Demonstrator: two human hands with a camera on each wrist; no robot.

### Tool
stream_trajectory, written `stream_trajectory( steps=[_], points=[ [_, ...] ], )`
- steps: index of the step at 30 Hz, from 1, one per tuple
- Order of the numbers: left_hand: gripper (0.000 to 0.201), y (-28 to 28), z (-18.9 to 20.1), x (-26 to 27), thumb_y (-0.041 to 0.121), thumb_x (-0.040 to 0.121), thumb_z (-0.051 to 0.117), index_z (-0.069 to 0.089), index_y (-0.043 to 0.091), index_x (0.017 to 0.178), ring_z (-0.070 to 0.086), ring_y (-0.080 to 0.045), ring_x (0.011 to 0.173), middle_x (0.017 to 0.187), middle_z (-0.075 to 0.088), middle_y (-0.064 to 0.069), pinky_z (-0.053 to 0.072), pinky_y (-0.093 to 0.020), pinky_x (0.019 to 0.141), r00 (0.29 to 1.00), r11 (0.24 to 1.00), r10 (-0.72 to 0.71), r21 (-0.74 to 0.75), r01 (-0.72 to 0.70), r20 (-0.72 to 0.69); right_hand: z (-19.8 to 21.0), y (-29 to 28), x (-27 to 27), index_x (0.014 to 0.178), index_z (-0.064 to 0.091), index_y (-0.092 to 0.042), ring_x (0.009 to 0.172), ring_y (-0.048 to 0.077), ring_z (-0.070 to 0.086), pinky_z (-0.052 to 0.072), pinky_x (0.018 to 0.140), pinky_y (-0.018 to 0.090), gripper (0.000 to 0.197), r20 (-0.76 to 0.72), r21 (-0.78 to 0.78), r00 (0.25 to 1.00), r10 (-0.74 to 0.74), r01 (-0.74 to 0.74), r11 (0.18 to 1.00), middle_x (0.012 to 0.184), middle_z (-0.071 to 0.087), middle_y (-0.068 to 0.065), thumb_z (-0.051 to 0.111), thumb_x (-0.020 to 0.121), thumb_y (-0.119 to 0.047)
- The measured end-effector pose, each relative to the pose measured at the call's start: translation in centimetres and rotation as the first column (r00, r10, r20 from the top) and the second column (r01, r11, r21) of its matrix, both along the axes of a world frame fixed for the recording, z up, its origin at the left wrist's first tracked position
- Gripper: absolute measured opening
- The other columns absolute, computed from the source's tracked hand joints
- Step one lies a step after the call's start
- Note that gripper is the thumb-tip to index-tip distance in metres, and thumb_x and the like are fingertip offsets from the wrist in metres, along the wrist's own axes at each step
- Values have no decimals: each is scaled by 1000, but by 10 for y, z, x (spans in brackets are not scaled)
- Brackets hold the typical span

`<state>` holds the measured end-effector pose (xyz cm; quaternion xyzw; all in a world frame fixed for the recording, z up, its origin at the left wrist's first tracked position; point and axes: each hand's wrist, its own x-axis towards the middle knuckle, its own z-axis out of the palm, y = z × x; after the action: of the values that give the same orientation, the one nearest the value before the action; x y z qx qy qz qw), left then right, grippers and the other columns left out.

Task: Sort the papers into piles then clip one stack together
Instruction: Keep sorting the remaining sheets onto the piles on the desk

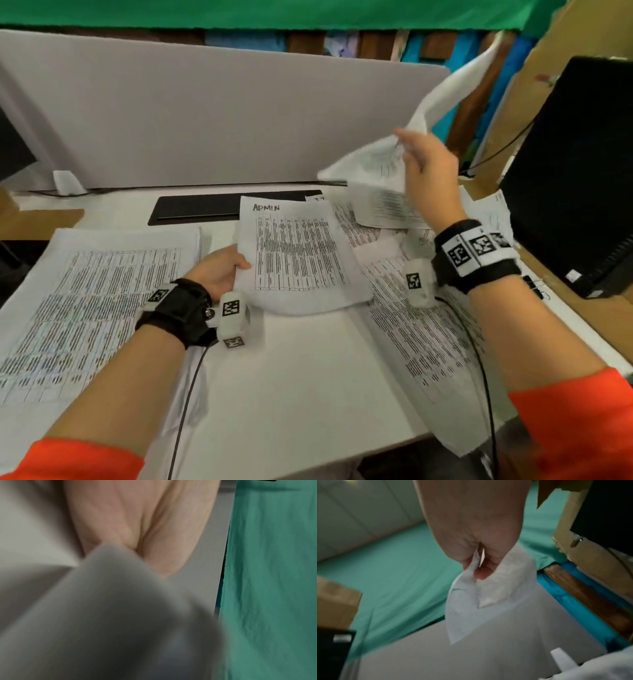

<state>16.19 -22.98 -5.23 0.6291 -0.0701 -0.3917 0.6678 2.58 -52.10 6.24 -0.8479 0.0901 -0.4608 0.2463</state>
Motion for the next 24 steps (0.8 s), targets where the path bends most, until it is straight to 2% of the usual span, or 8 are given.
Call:
stream_trajectory(
  steps=[4,6,8,12,16,20,22,24],
  points=[
    [41,1,1,-3,-10,90,28,53,8,116,63,-27,91,107,64,-14,57,-30,54,999,999,37,-12,-37,-19,1,6,0,134,58,-14,126,12,52,39,111,26,43,-104,315,994,44,-9,949,140,55,3,49,95,1],
    [36,1,2,-5,-6,91,29,56,9,109,64,-27,86,103,65,-13,55,-35,59,996,996,83,-13,-84,-40,-14,19,-2,132,61,-15,112,17,60,53,96,34,45,-295,532,926,236,-46,845,144,52,6,49,93,5],
    [34,1,2,-6,-5,92,29,57,8,107,67,-27,78,101,64,-13,54,-35,56,993,993,114,4,-114,-34,-34,37,-6,129,63,-16,101,16,62,56,78,27,44,-440,664,784,439,-45,746,145,48,4,50,93,7],
    [25,0,5,-16,9,99,36,60,6,95,70,-26,64,89,69,-14,54,-27,42,985,986,165,-27,-167,-46,-66,56,-12,127,64,-11,95,21,61,57,70,24,45,-549,735,644,533,68,675,141,49,8,48,93,13],
    [33,-1,10,-24,36,101,39,61,13,111,74,-13,70,94,74,-3,58,-26,55,995,993,101,-62,-101,-16,-76,65,-13,130,61,-10,79,17,63,59,63,24,46,-574,751,596,562,109,651,131,52,12,45,94,13],
    [37,-2,11,-29,-4,95,48,49,-1,131,70,-26,91,122,63,-13,57,-38,73,993,999,32,22,-34,113,-66,75,-25,140,48,-14,112,21,59,52,96,34,41,-578,761,567,587,116,638,135,56,6,55,99,-14],
    [42,-3,13,-32,-8,93,49,47,-2,135,60,-34,112,132,56,-18,49,-46,93,985,994,45,92,-61,168,-54,63,-42,130,51,-9,101,20,63,56,89,34,35,-664,674,566,488,171,719,121,63,9,54,99,-27],
    [41,-4,14,-33,-4,92,53,48,-3,134,56,-36,119,134,55,-20,45,-46,99,978,987,90,115,-113,189,-38,42,-70,130,53,-2,92,22,64,57,84,35,48,-862,355,463,205,265,896,108,65,10,54,98,-38]
  ],
)
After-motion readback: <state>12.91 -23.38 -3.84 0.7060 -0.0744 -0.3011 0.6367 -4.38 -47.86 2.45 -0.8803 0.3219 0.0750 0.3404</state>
